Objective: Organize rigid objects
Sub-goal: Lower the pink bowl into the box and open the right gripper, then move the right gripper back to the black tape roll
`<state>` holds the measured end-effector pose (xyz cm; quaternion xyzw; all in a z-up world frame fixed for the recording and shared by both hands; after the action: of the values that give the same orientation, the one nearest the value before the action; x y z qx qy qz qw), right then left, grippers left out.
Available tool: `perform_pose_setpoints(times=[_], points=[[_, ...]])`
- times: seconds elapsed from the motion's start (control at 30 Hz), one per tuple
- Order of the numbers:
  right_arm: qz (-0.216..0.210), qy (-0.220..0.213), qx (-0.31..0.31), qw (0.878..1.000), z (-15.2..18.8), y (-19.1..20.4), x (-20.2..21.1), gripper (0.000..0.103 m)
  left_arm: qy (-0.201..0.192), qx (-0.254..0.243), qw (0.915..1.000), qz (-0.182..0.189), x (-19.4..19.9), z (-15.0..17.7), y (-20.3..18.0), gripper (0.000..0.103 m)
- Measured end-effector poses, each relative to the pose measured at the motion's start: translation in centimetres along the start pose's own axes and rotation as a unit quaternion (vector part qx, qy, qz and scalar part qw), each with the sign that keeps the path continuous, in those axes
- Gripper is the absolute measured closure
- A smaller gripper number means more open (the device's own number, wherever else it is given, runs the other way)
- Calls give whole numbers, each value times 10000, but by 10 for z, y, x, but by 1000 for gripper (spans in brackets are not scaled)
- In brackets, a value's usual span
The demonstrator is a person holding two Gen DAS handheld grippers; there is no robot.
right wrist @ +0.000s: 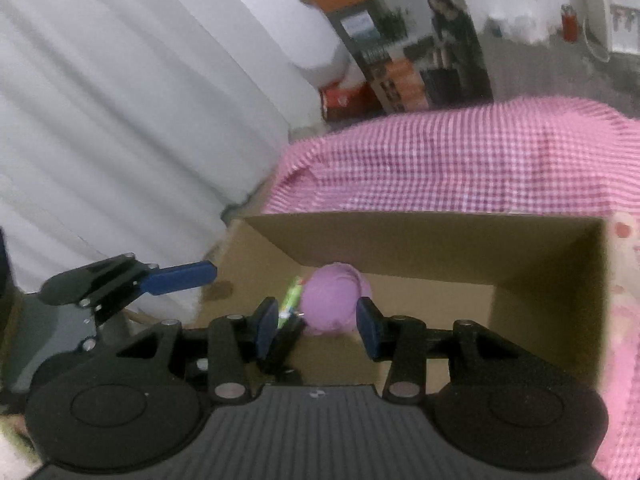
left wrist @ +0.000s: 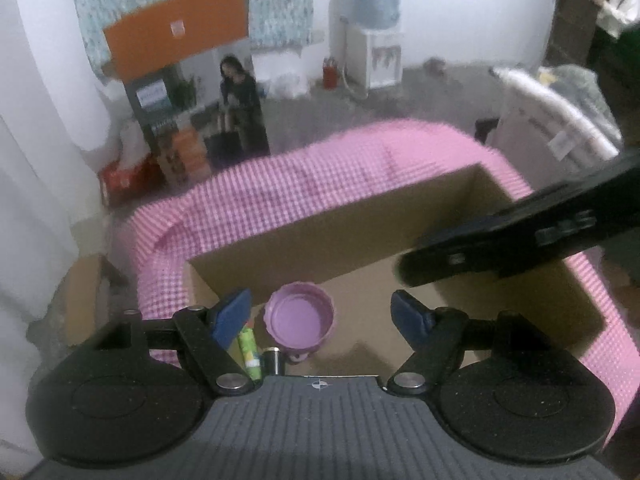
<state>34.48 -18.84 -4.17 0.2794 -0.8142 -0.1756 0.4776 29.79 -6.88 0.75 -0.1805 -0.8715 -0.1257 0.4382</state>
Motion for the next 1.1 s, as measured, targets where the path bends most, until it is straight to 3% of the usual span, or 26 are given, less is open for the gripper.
perform_pose_setpoints(times=[0.23, 0.5, 0.77, 0.97, 1.1], points=[[-209, -744, 80, 9970, 32, 19, 82, 57, -436, -14, 9989, 156, 59, 22, -12, 21], [-316, -1242, 261, 9914, 119, 39, 140, 51, -676, 81, 9962, 536, 94, 85, -30, 11], [-354, -762, -44, 9965, 206, 40, 101, 51, -320, 365, 9969, 621, 78, 161, -42, 11], [-527, -108, -306, 9981, 225, 37, 41, 51, 108, 171, 9993, 324, 45, 201, -50, 12], [-408, 335, -180, 9984, 236, 44, 0, 51, 302, -101, 9993, 209, 27, 217, -58, 14]])
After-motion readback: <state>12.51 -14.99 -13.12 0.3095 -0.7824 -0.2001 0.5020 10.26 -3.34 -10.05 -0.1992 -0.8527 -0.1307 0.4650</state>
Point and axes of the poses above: each gripper's, at about its wrist camera, not at the fingertips, and x roughly against the way its jaws point, y to its left, z to its underside, the point moved 9 cm from there along -x, roughly the way its jaws point, and after that the axes turned 4 degrees about y, right-handed, at the moved point
